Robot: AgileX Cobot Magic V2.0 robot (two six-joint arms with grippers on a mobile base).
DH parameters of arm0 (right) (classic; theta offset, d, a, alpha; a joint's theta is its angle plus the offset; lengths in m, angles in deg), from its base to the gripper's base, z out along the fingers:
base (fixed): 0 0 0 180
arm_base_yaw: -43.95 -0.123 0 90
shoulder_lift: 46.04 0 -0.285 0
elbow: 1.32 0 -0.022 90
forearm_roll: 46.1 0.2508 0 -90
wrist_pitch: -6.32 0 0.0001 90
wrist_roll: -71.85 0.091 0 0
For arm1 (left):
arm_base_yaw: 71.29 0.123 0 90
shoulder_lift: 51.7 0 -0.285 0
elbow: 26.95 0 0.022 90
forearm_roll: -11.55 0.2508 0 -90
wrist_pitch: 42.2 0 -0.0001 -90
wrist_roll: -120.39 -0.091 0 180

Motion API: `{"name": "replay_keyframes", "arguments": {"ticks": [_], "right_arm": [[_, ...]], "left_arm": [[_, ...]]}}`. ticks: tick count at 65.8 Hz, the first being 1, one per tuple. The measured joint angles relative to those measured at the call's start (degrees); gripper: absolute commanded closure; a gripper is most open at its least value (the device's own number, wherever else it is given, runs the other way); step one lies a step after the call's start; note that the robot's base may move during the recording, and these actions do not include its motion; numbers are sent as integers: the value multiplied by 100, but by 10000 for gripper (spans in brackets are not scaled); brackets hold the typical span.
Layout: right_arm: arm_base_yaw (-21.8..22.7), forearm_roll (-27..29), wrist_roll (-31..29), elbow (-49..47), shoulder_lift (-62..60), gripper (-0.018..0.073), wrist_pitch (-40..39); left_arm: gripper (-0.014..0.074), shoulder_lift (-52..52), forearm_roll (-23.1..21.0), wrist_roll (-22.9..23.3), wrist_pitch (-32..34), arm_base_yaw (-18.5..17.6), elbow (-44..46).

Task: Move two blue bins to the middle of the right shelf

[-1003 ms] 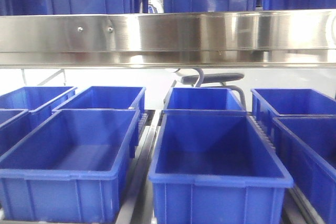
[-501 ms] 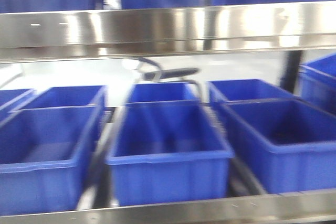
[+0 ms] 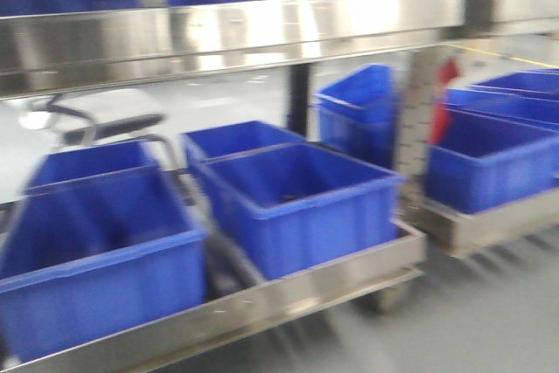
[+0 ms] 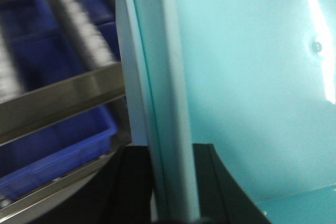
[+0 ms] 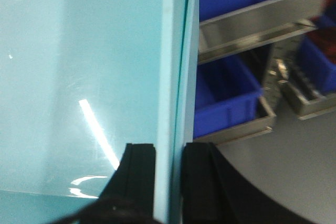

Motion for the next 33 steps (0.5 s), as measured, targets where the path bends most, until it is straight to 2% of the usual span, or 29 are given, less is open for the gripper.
{"name": "replay_keyframes", "arguments": {"ticks": [33], "right_arm": [[0, 0, 0, 0, 0, 722, -19]], "left_arm": [[707, 0, 0, 9, 0, 0, 0]]}}
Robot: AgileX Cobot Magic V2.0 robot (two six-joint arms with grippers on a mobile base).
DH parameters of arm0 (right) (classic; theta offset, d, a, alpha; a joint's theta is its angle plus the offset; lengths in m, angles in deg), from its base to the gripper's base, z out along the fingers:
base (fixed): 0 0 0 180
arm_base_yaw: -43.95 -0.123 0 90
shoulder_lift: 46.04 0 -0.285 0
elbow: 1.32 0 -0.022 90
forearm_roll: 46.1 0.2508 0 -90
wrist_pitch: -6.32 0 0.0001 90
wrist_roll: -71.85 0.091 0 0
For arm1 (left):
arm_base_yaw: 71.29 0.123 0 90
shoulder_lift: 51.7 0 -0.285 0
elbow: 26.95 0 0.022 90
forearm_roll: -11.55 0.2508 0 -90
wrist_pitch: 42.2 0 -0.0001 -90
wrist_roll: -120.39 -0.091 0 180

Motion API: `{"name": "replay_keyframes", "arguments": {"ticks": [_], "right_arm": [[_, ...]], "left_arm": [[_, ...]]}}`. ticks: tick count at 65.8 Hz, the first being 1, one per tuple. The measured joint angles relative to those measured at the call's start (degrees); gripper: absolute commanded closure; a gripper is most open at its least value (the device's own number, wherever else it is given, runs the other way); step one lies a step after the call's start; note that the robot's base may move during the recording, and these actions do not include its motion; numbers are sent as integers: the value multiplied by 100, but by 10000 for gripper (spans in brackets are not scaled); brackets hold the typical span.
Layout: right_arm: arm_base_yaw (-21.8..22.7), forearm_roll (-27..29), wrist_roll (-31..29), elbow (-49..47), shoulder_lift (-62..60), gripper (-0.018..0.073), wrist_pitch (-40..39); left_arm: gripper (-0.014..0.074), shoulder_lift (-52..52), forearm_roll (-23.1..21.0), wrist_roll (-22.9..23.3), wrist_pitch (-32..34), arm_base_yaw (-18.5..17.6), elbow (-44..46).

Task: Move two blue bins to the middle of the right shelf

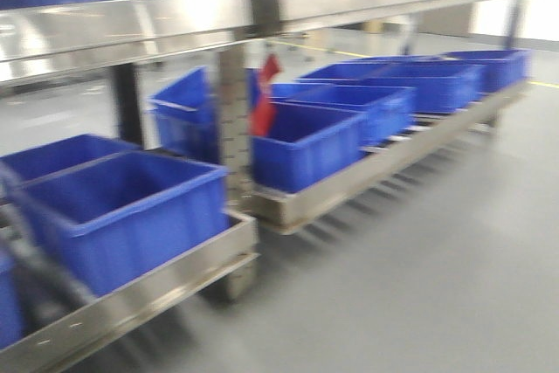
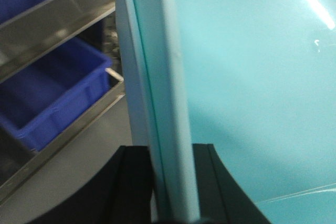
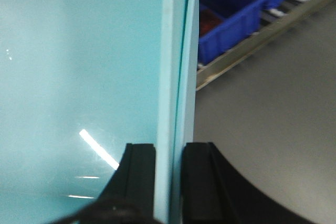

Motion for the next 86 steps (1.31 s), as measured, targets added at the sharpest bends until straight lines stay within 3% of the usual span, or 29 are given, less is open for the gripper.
{"name": "replay_keyframes", "arguments": {"ticks": [86], "right_arm": [[0, -11, 0, 0, 0, 722, -14]], "left_arm": [[707, 0, 0, 4, 0, 0, 0]]}}
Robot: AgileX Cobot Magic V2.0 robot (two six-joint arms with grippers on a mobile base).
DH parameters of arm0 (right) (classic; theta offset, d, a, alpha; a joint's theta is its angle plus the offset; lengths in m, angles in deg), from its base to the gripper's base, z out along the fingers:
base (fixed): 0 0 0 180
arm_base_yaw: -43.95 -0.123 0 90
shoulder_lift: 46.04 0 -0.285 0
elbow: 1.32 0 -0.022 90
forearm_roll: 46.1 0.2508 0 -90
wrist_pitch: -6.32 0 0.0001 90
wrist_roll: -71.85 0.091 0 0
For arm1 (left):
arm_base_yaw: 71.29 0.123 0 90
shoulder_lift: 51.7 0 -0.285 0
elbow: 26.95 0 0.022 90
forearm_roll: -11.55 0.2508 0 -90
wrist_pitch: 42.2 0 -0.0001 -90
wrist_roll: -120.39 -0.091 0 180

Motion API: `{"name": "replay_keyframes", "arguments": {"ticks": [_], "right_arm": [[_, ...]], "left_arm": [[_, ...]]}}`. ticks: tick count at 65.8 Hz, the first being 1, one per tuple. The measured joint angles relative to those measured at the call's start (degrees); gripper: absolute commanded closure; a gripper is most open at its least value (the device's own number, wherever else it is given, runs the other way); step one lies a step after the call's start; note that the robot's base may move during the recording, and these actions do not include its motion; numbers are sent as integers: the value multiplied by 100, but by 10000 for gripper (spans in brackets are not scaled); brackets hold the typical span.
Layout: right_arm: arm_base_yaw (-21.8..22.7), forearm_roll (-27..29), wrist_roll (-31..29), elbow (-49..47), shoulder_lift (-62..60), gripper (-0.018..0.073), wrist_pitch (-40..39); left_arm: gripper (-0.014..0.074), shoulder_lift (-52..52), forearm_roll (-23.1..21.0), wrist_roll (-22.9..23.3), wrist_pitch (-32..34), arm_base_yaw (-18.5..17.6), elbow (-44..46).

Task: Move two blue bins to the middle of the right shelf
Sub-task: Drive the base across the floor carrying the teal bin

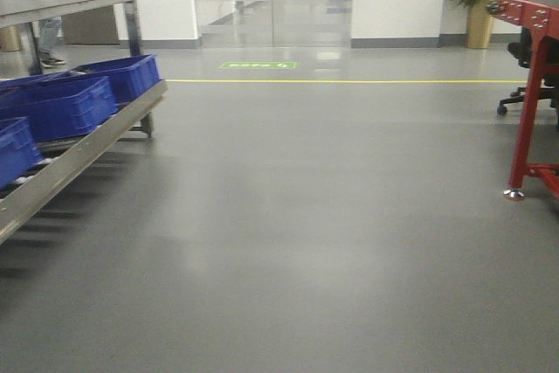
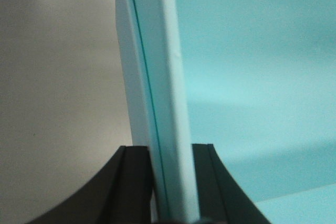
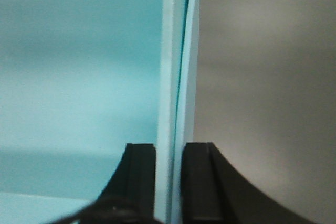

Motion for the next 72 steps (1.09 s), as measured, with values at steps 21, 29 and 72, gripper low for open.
{"name": "replay_keyframes", "arguments": {"ticks": [21, 29, 72], "right_arm": [[0, 0, -11, 0, 0, 722, 0], [0, 0, -1, 0, 0, 722, 0], [0, 0, -10, 0, 0, 722, 0]], "left_arm": [[707, 0, 0, 0, 0, 0, 0], [707, 0, 0, 0, 0, 0, 0], [707, 0, 0, 0, 0, 0, 0]]}}
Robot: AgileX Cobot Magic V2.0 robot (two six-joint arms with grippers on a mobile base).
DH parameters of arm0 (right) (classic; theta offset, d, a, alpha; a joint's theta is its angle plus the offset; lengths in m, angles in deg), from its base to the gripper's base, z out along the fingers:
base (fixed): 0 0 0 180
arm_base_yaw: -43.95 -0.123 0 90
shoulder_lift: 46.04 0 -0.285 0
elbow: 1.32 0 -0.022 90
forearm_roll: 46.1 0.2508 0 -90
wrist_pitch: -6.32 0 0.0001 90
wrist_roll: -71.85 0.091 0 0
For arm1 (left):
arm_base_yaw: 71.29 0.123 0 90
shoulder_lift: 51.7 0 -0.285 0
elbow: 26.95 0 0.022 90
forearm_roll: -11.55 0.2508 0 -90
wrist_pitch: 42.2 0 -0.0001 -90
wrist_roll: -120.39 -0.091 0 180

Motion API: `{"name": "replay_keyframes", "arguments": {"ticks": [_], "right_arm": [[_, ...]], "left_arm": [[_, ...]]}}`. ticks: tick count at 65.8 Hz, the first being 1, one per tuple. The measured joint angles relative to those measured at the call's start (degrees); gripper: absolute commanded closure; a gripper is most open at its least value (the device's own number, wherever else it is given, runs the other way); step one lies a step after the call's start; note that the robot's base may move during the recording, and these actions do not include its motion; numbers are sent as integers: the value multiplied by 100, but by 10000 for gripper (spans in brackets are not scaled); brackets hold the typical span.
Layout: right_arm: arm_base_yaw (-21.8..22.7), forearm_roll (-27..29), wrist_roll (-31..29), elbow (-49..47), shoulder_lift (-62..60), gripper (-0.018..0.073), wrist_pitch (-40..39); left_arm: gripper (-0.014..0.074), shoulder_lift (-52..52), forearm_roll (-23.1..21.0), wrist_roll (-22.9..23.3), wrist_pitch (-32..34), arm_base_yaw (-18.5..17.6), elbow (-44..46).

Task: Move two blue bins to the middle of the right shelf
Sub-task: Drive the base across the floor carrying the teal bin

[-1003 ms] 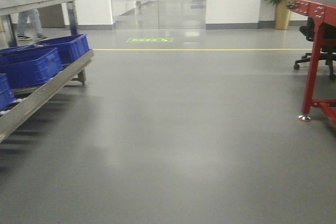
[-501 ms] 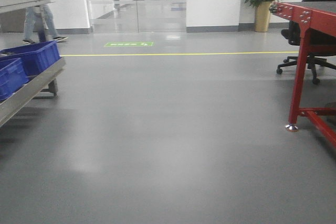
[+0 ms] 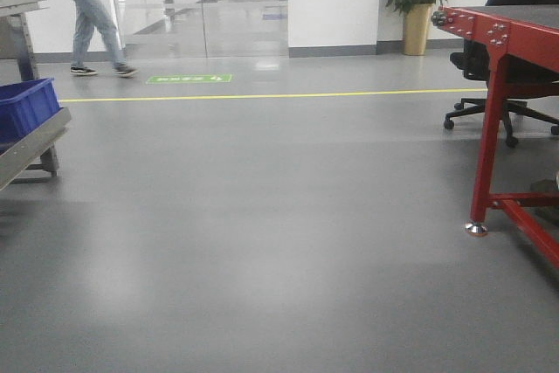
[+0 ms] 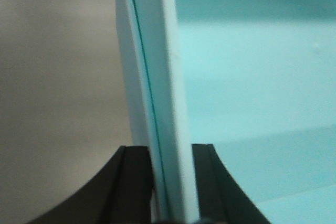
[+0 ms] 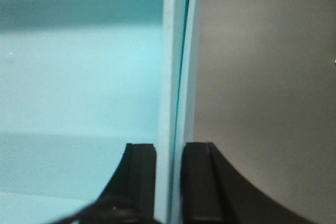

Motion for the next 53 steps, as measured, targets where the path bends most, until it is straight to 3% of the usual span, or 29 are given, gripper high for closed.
{"name": "replay_keyframes", "arguments": {"ticks": [53], "right_arm": [[0, 0, 0, 0, 0, 722, 0]], "left_arm": [[707, 0, 0, 0, 0, 0, 0]]}}
